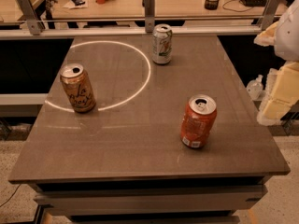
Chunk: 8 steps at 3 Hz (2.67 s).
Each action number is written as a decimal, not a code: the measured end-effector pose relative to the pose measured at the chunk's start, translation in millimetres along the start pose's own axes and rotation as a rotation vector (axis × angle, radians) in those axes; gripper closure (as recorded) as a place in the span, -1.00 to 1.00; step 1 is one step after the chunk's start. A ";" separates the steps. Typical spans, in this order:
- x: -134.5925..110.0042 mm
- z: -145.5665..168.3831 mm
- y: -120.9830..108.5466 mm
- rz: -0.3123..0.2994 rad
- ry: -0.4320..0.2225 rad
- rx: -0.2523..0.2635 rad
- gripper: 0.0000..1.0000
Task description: Pick orange can
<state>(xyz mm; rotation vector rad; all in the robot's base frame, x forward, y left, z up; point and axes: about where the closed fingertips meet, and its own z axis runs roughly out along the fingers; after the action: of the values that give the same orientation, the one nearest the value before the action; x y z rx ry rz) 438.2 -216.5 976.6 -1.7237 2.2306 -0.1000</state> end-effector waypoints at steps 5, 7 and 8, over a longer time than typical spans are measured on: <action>-83.4 -48.5 -10.1 0.258 -0.564 0.000 -1.00; -198.4 -61.5 0.1 0.105 -0.742 -0.010 -1.00; -241.8 -55.4 7.8 0.027 -0.766 0.020 -1.00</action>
Offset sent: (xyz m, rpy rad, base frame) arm -0.0001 -0.0002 0.0039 0.1191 -0.0109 -0.0285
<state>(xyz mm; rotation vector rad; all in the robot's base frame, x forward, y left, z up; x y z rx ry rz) 468.3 8.4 1077.2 -1.3889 1.6641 0.4641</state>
